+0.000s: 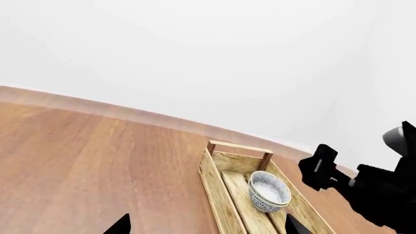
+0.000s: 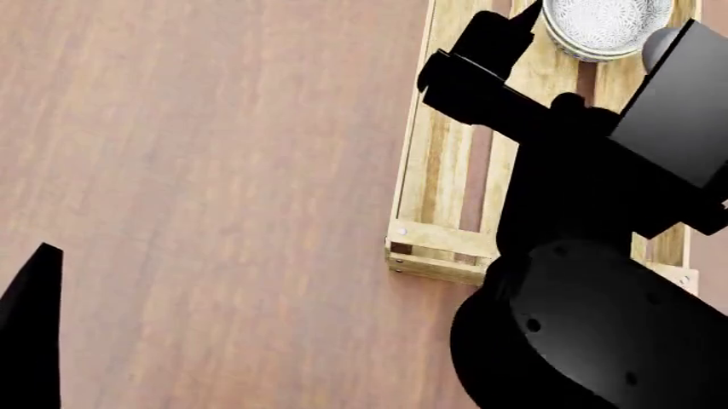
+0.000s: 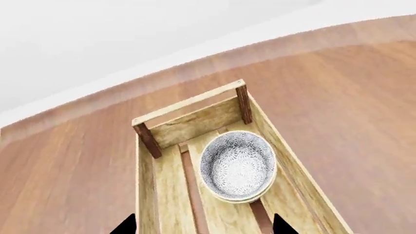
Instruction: Stack the right bowl on the left bowl and place them in the tray.
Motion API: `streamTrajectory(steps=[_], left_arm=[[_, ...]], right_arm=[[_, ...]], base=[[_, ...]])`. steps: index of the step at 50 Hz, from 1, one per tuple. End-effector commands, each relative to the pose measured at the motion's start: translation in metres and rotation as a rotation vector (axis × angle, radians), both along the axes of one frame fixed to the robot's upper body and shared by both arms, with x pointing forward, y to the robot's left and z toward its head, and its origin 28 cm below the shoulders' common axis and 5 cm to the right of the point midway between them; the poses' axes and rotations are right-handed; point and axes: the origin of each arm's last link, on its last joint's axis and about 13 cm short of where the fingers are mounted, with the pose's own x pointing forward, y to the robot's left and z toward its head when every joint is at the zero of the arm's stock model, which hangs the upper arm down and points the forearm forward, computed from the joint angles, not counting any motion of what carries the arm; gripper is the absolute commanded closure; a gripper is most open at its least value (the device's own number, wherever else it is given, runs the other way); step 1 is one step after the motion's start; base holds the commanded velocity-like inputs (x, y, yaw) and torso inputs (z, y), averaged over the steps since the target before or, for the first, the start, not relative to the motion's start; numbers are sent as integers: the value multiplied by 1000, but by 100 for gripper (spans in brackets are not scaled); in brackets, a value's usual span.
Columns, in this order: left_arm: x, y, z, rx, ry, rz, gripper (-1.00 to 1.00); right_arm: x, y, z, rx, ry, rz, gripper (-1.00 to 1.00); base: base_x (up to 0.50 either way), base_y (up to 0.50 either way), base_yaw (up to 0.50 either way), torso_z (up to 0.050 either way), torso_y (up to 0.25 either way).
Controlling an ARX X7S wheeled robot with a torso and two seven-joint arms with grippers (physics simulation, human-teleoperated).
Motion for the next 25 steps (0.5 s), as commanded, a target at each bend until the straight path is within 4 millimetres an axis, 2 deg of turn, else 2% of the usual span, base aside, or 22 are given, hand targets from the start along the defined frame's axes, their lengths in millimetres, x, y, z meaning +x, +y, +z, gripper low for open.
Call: streamTrajectory(steps=[1,13,25], left_arm=[[1,-1,2,-27,-36,-24,-100],[4,-3,-2,-14,-25,-32,-100],[6,-8,-7,2,-5,-40,-100]], right_arm=[[-9,7,-25,-165,-109,8,-100],[-16,15,-61,-396,-176,-75,-100],[-23,16,-78,-529,-223,-130,-100]], base=[[0,0,0,0,0],[0,0,0,0,0],[0,0,0,0,0]])
